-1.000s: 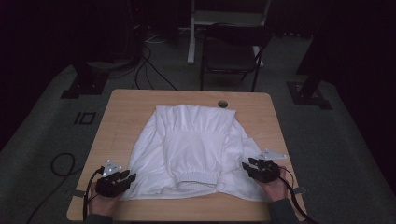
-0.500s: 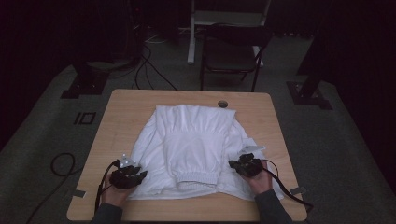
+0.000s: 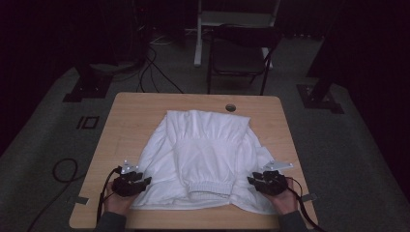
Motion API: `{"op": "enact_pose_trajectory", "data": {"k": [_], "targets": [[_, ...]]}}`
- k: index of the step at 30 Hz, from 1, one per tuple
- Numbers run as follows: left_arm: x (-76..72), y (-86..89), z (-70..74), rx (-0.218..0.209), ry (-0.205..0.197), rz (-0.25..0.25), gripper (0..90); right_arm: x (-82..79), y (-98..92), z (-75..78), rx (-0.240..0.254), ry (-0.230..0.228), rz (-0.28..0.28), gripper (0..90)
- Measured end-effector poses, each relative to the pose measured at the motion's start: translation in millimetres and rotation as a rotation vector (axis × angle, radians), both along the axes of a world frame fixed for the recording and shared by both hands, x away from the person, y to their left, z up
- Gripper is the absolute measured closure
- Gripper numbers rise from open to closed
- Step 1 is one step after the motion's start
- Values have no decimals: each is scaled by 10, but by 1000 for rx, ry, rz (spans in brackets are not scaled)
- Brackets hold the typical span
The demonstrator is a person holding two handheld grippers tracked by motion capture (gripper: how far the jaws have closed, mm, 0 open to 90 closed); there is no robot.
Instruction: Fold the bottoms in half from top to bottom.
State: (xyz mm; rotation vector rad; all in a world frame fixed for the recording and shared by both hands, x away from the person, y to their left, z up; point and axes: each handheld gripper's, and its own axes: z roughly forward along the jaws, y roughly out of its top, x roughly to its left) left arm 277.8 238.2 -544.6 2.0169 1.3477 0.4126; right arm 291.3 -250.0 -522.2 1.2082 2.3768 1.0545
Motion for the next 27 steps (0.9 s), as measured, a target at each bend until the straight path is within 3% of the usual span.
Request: {"op": "enact_pose_trajectory", "data": {"k": [2,5,7,9,11,15,17,21,27], "targets": [[27,17,-1,-12,-5,8,539,72,41,-2,5,-15,15,532],[43,5,-26,25,-9,11,571,193,123,-93,0,23,21,509],[28,-7,-23,51,-14,17,654,239,142,-172,-12,61,35,710],[4,12,-23,26,-1,20,775,192,122,-196,-7,76,49,867],[-30,23,-22,14,12,16,865,107,58,-180,6,84,44,887],[-134,-1,-11,19,26,2,877,-47,-77,-217,14,108,48,887],[-165,-21,-12,19,22,-30,869,-74,-107,-237,31,121,59,876],[-112,8,14,-4,-10,-21,669,-38,-110,-168,36,87,61,732],[174,6,218,-14,-69,-24,533,167,-121,20,66,22,14,570]]}}
